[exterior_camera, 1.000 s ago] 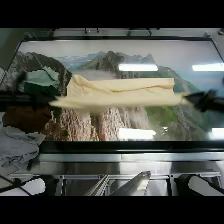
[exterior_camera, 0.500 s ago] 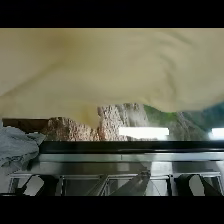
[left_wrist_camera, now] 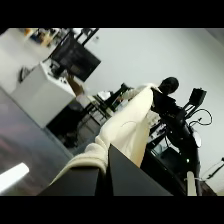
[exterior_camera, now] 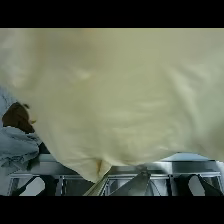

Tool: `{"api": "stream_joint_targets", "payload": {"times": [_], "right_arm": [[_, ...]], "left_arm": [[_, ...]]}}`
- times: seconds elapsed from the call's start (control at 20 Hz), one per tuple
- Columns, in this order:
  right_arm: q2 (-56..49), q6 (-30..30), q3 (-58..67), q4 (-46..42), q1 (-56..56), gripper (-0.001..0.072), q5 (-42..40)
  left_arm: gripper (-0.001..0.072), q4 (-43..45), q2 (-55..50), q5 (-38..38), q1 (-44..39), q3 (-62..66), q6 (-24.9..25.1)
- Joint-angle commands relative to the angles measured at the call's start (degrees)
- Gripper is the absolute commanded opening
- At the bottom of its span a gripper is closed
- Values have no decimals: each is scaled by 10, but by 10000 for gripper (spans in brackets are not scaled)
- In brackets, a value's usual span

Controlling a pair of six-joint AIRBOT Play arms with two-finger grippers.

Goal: Fold the shirts.

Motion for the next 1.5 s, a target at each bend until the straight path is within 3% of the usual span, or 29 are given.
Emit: {"api": "stream_joint_targets", "payload": {"times": [0.0,0.2,0.3,0.45,0.55,0.65,0.75,0.9,1.05,1.2,1.45], "right_arm": [[-60,-12,-120,-119,96,27,-71],[-234,-42,-184,-114,136,27,-139],[-336,-74,-181,-49,136,27,-141],[-472,-121,-145,69,134,27,-135],[-535,-120,-95,84,132,26,-114],[-580,-104,-42,84,130,27,-96],[-612,-97,0,82,129,27,-74],[-629,-94,22,34,123,27,-49],[-629,-66,22,-72,101,27,-32],[-631,-49,22,-172,87,27,-24],[-641,-66,22,-189,90,28,-35]], "left_arm": [[21,164,-112,78,-115,-7,10],[18,222,-306,133,-165,64,20],[17,242,-406,134,-192,148,20],[16,287,-545,136,-231,318,-31],[16,329,-604,139,-242,430,-70],[17,341,-615,190,-241,455,-81],[18,340,-591,230,-233,400,-58],[16,345,-581,170,-235,353,-29],[16,401,-581,117,-249,340,-45],[16,514,-581,104,-273,335,-82],[16,612,-581,120,-304,335,-117]]}}
